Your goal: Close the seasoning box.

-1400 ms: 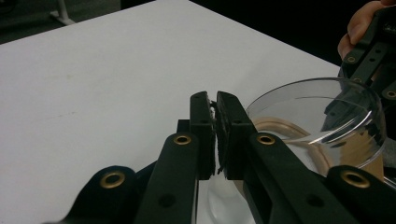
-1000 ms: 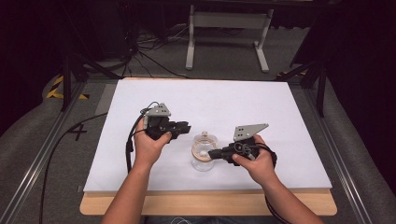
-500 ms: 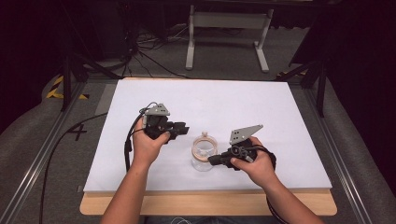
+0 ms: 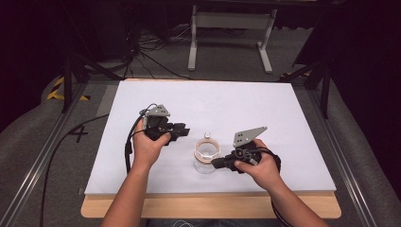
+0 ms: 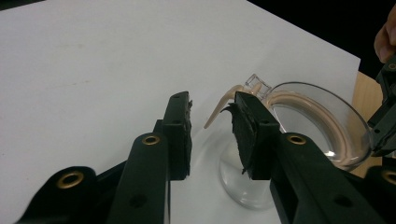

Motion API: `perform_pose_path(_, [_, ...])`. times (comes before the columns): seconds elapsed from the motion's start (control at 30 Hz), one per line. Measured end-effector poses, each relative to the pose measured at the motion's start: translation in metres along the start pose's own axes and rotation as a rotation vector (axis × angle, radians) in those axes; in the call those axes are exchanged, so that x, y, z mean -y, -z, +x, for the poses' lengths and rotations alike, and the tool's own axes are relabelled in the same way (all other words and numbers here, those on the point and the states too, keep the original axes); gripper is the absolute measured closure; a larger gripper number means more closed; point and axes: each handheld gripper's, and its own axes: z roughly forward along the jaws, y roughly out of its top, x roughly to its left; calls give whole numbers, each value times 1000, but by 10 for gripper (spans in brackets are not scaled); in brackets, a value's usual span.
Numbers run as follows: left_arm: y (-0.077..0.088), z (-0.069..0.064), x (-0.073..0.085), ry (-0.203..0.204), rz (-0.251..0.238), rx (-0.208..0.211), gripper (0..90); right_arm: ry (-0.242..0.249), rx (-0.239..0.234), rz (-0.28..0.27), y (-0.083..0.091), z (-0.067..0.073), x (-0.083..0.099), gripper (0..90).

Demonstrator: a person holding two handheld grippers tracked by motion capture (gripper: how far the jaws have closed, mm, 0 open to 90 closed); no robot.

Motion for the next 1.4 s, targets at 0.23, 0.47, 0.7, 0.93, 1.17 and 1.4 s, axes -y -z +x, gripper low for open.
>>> perform_pose_path(0.23, [6,2,3,4,5,-28,651,4,31,-54,16,-3,-4,781])
perform_pose_path(0.47, [18,6,10,24,-3,-51,634,6,79,-115,39,-14,-9,672])
perform_pose_path(0.7, [28,10,16,52,-19,-76,615,-1,145,-166,59,-30,-8,560])
perform_pose_path(0.93, [30,13,18,66,-18,-83,605,-52,253,-194,84,-54,6,495])
perform_pose_path(1.17, [31,18,22,84,-20,-102,588,-114,345,-206,102,-78,25,452])
perform_pose_path(1.4, [26,27,28,83,-2,-149,570,-171,418,-158,106,-101,46,440])
